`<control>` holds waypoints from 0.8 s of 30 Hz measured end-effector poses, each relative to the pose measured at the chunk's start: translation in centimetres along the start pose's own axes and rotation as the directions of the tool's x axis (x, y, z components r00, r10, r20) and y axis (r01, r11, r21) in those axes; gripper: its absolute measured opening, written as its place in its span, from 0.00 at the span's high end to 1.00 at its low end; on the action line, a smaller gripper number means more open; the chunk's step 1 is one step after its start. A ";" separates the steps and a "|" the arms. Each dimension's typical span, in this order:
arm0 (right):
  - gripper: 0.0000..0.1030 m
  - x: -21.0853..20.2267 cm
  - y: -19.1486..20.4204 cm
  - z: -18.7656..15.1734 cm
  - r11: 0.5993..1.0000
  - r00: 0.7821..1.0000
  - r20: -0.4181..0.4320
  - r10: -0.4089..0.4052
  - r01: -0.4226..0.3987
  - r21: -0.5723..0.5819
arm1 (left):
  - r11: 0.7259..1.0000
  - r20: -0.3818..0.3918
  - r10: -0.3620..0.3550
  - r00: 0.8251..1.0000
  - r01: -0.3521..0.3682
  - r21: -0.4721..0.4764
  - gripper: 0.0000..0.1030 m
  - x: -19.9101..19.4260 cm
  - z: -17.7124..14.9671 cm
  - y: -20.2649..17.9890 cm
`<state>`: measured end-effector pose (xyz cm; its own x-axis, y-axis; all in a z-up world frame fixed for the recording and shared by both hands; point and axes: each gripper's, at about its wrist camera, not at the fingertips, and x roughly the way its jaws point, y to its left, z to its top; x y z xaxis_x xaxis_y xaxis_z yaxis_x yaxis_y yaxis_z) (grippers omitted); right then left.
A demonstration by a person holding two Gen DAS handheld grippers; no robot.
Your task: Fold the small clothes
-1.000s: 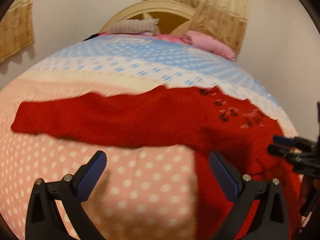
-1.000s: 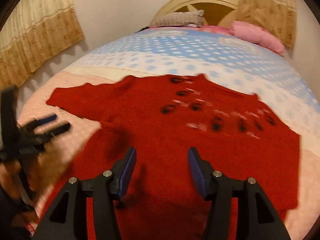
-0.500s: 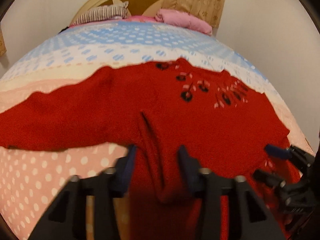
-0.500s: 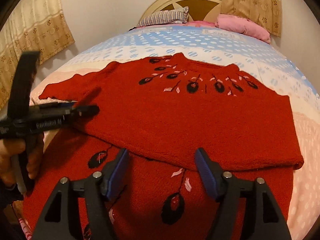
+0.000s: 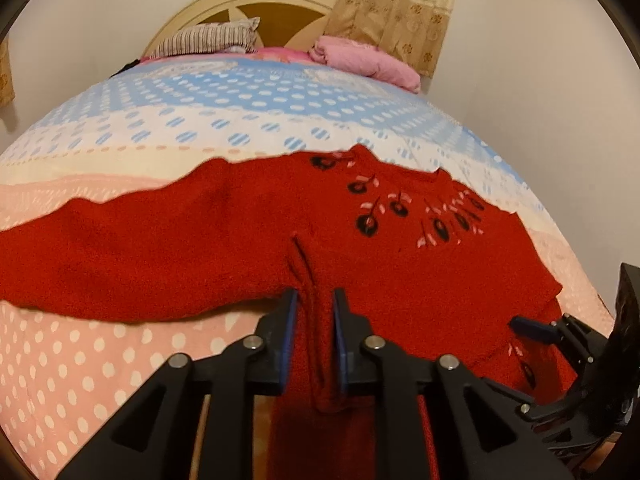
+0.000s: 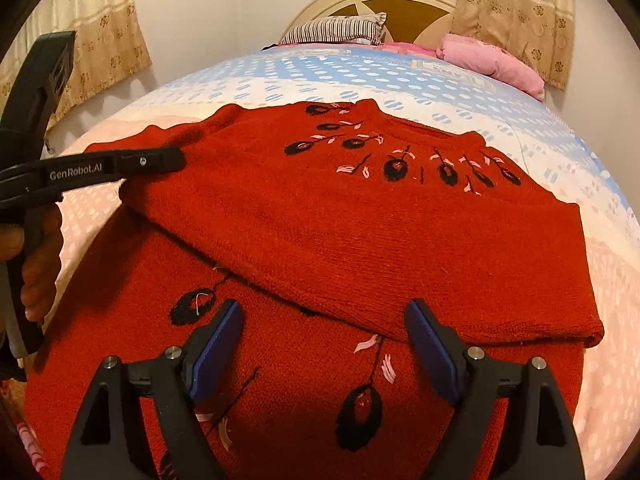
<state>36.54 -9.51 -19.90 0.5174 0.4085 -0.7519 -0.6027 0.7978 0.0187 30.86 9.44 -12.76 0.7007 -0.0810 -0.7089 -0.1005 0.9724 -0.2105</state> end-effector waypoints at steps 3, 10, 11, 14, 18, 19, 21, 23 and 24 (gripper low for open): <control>0.17 0.2 0.3 0.0 1.000 1.000 -0.009 -0.011 0.011 -0.011 | 1.000 -0.018 0.020 1.000 -0.020 -0.023 0.48 0.3 -0.7 0.6; 0.17 0.2 0.4 -0.1 1.000 1.000 -0.009 -0.008 0.008 -0.008 | 0.999 0.032 0.036 0.999 -0.037 0.027 0.50 0.0 -0.3 -0.2; 0.17 0.2 0.4 -0.1 1.000 1.000 -0.009 -0.008 0.008 -0.009 | 0.998 0.034 0.030 0.999 -0.032 0.050 0.57 0.2 -0.2 -0.7; 0.17 0.2 0.3 0.0 1.000 1.000 -0.008 -0.007 0.007 -0.007 | 0.995 0.027 0.044 0.999 -0.046 0.087 0.87 0.6 0.0 -1.3; 0.17 0.3 0.2 0.0 1.000 1.000 -0.006 -0.005 0.005 -0.006 | 0.993 0.032 0.020 0.999 -0.024 0.112 0.91 0.3 0.0 -1.7; 0.17 0.3 0.2 0.0 1.000 1.000 -0.006 -0.005 0.005 -0.006 | 0.993 0.036 0.021 0.999 -0.025 0.111 0.92 0.2 0.0 -1.6; 0.17 0.3 0.2 0.0 1.000 1.000 -0.005 -0.004 0.004 -0.005 | 0.996 0.054 0.022 0.998 -0.027 0.087 0.92 -0.3 0.5 -1.0; 0.17 0.3 0.2 0.0 1.000 1.000 -0.005 -0.005 0.005 -0.005 | 0.998 0.068 0.015 0.998 -0.018 0.055 0.92 -0.6 0.8 -0.2; 0.17 0.2 0.2 0.0 1.000 1.000 -0.004 -0.006 0.006 -0.006 | 0.999 0.067 0.009 0.998 -0.012 0.039 0.92 -0.6 1.0 0.2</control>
<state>36.52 -9.26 -20.04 0.5184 0.4021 -0.7547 -0.6033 0.7974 0.0104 31.18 9.95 -11.71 0.7455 -0.0573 -0.6641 -0.0814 0.9810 -0.1761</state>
